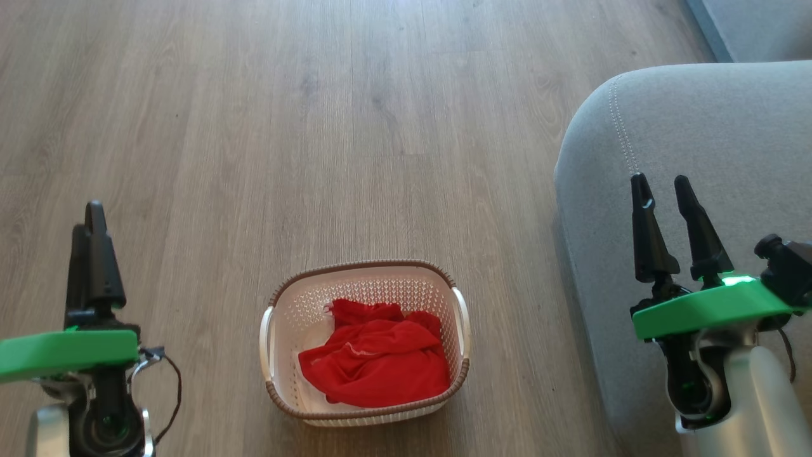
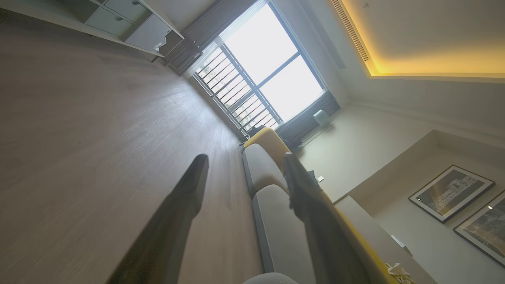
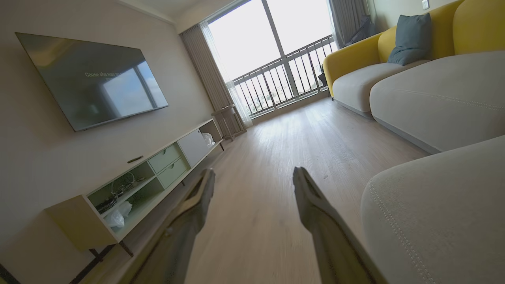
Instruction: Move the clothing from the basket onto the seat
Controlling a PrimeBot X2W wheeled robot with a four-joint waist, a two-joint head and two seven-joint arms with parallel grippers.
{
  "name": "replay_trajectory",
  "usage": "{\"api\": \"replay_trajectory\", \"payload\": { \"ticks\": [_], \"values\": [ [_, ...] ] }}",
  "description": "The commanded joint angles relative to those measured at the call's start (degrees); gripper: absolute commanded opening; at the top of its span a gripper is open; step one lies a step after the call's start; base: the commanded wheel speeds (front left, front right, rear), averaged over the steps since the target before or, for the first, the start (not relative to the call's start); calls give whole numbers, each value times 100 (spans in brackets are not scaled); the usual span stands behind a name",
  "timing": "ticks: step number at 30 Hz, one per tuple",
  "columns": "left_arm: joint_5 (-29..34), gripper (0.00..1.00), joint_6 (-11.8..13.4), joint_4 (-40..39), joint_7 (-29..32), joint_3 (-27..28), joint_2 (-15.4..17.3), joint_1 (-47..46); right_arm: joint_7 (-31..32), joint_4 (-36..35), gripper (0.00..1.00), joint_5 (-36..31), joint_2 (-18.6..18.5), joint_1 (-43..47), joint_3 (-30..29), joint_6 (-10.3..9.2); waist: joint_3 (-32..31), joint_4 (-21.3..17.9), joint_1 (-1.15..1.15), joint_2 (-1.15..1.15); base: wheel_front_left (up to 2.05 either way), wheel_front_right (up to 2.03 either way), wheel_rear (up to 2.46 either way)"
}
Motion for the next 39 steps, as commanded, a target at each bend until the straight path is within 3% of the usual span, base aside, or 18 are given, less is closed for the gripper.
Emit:
{"api": "replay_trajectory", "payload": {
  "ticks": [1,11,20,30,39],
  "values": [
    [205,100,6,-330,-60,67,70,-337,-69,-282,100,-177,5,-375,98,0,2,1,0,0,0,0,0],
    [2131,100,695,-961,-227,-962,77,-279,-238,-337,100,-985,13,-340,159,0,22,30,0,0,0,0,0],
    [3436,100,1265,-684,-378,-1856,83,-176,-390,48,100,-1359,18,-214,248,0,43,14,0,0,0,0,0],
    [4612,100,1594,-22,-546,-2410,93,-183,-559,411,100,-2077,21,-264,402,0,132,4,0,0,0,0,0],
    [5087,100,1764,209,-697,-2567,110,-219,-711,665,100,-2589,23,-332,514,0,192,34,0,0,0,0,0]
  ]
}}
